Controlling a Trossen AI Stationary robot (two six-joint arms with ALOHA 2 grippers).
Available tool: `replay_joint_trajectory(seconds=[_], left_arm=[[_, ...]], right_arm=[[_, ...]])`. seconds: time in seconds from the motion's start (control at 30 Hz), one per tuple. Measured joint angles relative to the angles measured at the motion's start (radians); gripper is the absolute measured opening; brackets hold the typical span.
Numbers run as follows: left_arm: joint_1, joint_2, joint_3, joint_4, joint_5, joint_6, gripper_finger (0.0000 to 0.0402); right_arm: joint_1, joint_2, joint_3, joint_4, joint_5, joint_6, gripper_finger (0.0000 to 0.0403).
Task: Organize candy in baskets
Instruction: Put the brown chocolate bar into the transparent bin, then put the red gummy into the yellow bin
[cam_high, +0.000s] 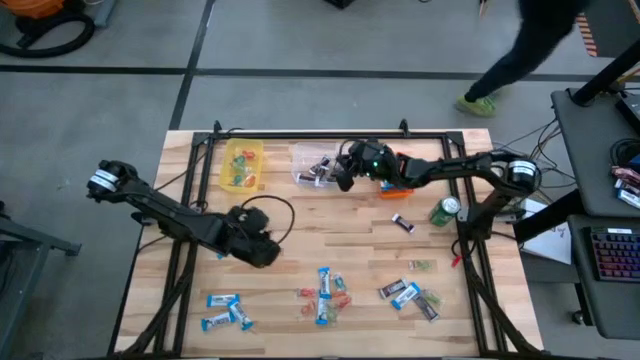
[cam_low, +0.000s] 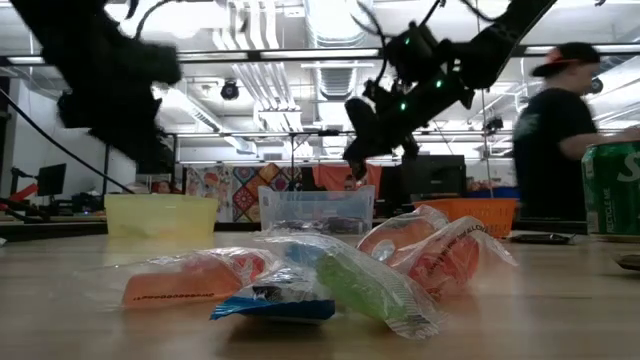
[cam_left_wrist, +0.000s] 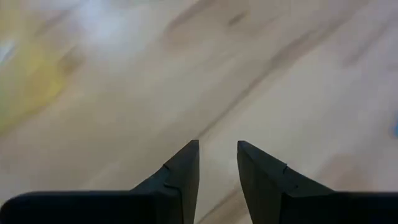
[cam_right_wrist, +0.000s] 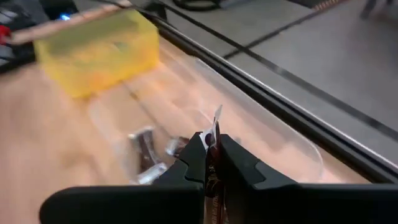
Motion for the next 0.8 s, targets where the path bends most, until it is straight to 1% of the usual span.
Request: replay_joint_trajectory(seconds=[0.07, 0.13, 0.37, 0.5, 0.57, 0.67, 0.8], left_arm=[[0.0, 0.01, 0.0, -0.1, 0.031, -0.103, 0.009], [-0.001, 0.023, 0.0, -0.154, 0.045, -0.157, 0.009], [-0.001, 0.059, 0.0, -0.161, 0.072, -0.163, 0.009], [-0.001, 0.069, 0.0, -0.161, 0.121, -0.158, 0.009], [-0.002, 0.072, 0.0, -0.161, 0.163, -0.144, 0.009], [-0.016, 0.072, 0.001, -0.132, 0.258, -0.082, 0.009], [-0.061, 0.072, 0.002, -0.034, 0.446, 0.05, 0.009]], right_arm=[[-0.009, 0.024, 0.006, -0.001, -0.001, 0.0, 0.0018], [-0.013, 0.044, 0.016, 0.002, -0.003, 0.0, 0.0028], [-0.013, 0.095, 0.043, 0.001, -0.003, 0.001, 0.0091], [-0.013, 0.095, 0.045, -0.012, -0.003, 0.013, 0.0129], [-0.013, 0.082, 0.045, -0.037, -0.019, 0.014, 0.0143], [-0.012, 0.05, 0.045, -0.066, -0.093, 0.014, 0.0158], [0.001, -0.004, 0.045, -0.122, -0.191, 0.017, 0.0167]])
